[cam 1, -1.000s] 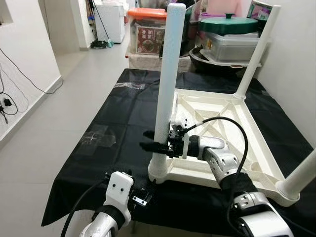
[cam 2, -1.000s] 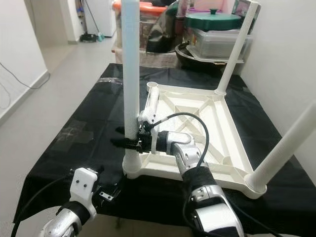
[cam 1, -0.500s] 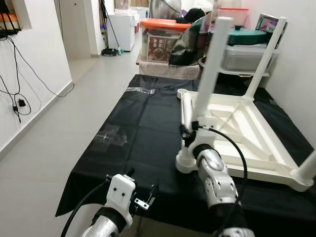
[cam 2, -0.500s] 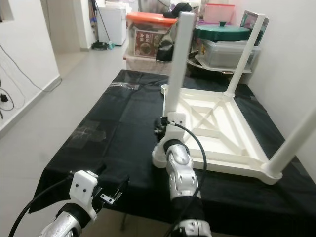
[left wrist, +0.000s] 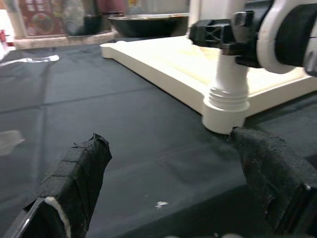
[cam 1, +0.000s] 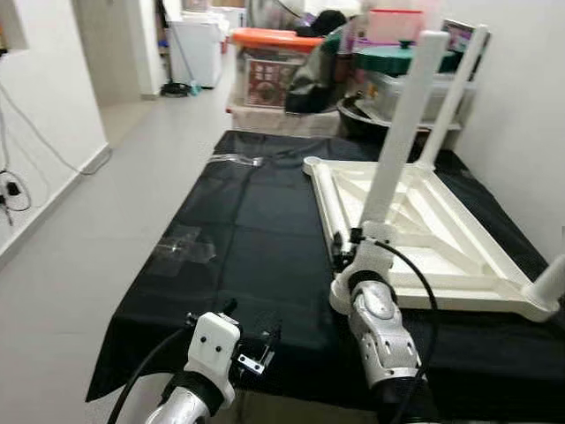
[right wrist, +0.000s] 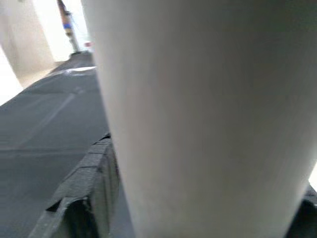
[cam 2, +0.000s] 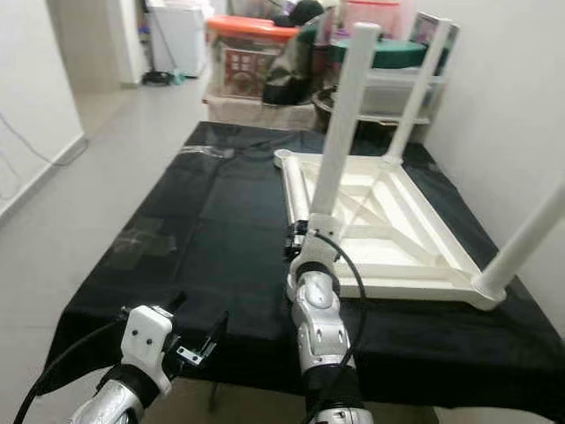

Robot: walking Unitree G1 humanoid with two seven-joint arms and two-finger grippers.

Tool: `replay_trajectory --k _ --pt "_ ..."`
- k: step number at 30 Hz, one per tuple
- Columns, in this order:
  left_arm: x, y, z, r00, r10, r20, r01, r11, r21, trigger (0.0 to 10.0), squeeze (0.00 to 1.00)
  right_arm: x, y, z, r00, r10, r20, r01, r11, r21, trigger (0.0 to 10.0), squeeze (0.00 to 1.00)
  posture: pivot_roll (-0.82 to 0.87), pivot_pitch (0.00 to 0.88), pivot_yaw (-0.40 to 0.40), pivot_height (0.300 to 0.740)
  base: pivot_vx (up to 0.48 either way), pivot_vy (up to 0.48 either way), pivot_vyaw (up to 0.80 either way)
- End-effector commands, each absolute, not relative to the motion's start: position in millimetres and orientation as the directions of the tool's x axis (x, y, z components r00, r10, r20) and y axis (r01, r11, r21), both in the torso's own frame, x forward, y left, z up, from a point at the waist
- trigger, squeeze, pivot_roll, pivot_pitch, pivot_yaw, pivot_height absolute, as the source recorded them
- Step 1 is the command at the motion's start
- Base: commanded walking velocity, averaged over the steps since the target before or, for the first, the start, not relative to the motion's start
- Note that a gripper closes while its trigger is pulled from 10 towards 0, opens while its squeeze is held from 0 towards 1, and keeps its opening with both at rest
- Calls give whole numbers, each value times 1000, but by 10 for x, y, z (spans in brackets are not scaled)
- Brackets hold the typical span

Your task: Building children table

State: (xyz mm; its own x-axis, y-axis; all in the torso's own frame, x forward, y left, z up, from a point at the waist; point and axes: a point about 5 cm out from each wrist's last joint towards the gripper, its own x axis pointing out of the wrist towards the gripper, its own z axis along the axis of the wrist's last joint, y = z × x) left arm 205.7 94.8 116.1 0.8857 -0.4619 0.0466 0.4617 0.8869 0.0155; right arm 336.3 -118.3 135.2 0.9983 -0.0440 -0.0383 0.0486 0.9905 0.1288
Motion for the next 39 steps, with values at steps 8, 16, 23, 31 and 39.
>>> replay_trajectory --k 8,16,23,31,39 --pt "2072 944 1142 880 -474 40 473 881 24 10000 0 3525 -1234 1371 834 551 -21 -534 816 223 10000 0 133 0 -66 740 0 0 0" --pt "2081 938 1144 878 -477 49 476 879 26 10000 0 3402 -1204 1451 382 918 -106 -896 396 201 10000 0 148 0 -73 740 0 0 0" --pt "2075 934 1147 879 -474 51 473 880 29 10000 0 3374 -1054 1397 147 970 -195 -966 183 183 10000 0 154 0 -76 740 0 0 0" --pt "2068 929 1146 879 -475 50 474 880 27 10000 0 3381 -960 1338 165 959 -231 -972 198 126 0 0 153 0 -79 740 0 0 0" --pt "2067 928 1145 877 -477 50 477 879 22 10000 0 3550 -1044 1343 653 746 -131 -746 663 60 0 0 135 0 -68 740 0 0 0"
